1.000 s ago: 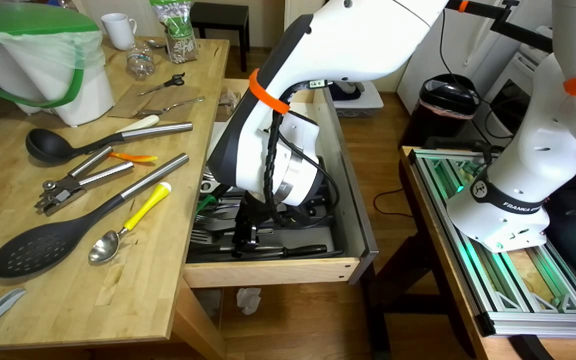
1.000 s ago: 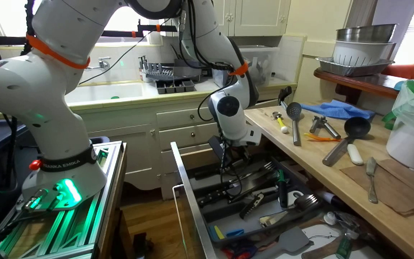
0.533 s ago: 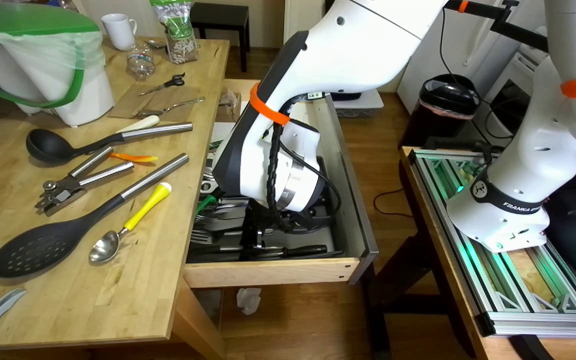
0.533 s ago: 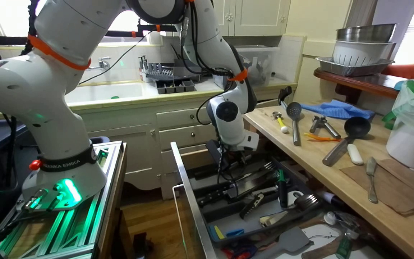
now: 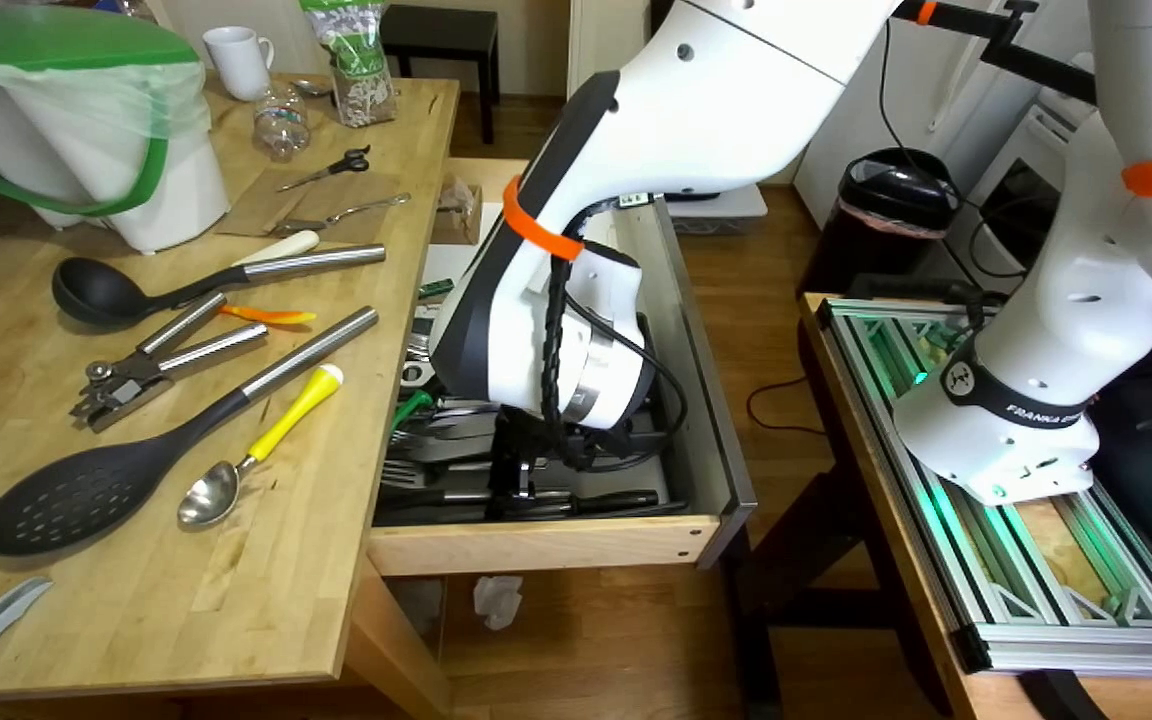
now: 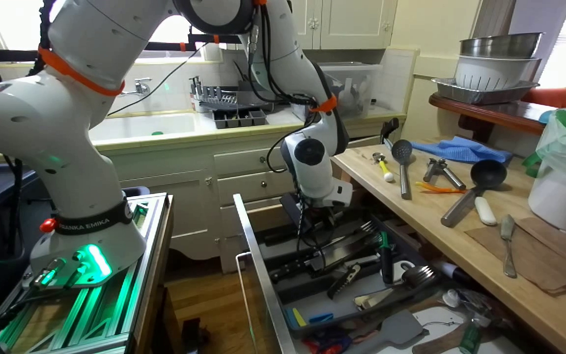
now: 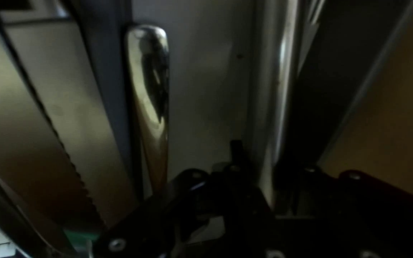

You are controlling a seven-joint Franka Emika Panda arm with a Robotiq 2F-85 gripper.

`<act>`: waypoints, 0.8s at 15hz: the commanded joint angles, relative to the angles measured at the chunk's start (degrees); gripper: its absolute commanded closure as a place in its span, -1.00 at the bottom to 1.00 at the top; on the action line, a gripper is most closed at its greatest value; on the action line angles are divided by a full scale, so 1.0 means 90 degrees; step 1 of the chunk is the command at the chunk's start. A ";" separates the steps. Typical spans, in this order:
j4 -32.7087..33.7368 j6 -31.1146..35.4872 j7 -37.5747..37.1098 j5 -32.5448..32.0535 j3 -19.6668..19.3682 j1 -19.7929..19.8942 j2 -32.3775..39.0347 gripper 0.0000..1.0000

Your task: Remove the black ladle from the open drawer and put it on top of the counter.

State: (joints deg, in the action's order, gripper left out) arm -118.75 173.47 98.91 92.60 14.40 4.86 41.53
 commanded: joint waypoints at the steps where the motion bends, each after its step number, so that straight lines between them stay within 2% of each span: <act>1: -0.0877 0.0549 -0.0996 -0.0512 0.0019 -0.0257 -0.0829 0.88; 6: -0.2095 0.0763 -0.2978 -0.1590 -0.0219 -0.0783 -0.1756 0.88; 11: -0.2898 0.0591 -0.4732 -0.2421 -0.1035 -0.1339 -0.2493 0.88; 12: -0.3082 0.0476 -0.5243 -0.2794 -0.1060 -0.1218 -0.2640 0.88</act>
State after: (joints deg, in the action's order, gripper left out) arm -140.42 179.79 63.01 74.32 8.28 -4.91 23.53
